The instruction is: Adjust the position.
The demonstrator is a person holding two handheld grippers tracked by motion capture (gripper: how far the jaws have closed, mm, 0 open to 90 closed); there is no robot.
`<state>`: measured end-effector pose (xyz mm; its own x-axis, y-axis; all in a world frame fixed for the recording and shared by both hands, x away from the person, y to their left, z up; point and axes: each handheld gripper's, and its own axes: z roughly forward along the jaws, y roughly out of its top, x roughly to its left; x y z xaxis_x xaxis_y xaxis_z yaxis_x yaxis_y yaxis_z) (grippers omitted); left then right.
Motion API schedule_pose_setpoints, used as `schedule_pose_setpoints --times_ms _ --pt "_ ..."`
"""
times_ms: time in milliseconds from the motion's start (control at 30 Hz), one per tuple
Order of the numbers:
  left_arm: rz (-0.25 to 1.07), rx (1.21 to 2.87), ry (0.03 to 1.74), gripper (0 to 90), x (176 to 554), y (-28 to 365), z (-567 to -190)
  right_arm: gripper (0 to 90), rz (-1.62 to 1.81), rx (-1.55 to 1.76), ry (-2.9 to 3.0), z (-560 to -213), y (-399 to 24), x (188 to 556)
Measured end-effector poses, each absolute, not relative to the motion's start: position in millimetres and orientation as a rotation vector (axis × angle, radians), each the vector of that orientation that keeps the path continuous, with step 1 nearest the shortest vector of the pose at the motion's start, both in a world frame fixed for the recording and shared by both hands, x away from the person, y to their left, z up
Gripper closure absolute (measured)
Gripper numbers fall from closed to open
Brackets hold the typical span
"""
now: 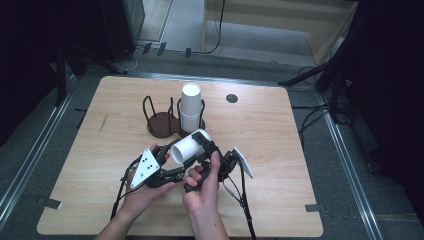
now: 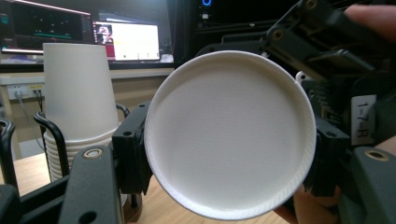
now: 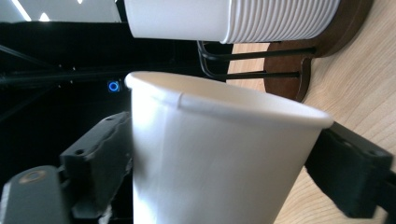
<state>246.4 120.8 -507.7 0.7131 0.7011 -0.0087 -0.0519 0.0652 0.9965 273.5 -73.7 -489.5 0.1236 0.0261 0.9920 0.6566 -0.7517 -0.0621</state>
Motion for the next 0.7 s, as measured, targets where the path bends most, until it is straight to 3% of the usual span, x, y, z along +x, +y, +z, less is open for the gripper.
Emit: schedule_pose_setpoints --times_ms 367,433,600,700 --pt "0.616 1.404 0.627 28.8 241 125 -503 25.3 -1.755 -1.890 -0.630 -490 -78 273" --pt "0.577 1.405 0.662 17.9 242 127 -502 25.2 -1.797 -1.904 -0.646 -489 -83 275" --pt "0.505 1.508 0.749 0.8 245 137 -498 25.2 -1.966 -1.979 -0.765 -483 -99 280" --pt "0.546 1.596 0.790 0.7 247 141 -498 25.3 -2.059 -2.001 -0.845 -477 -110 281"
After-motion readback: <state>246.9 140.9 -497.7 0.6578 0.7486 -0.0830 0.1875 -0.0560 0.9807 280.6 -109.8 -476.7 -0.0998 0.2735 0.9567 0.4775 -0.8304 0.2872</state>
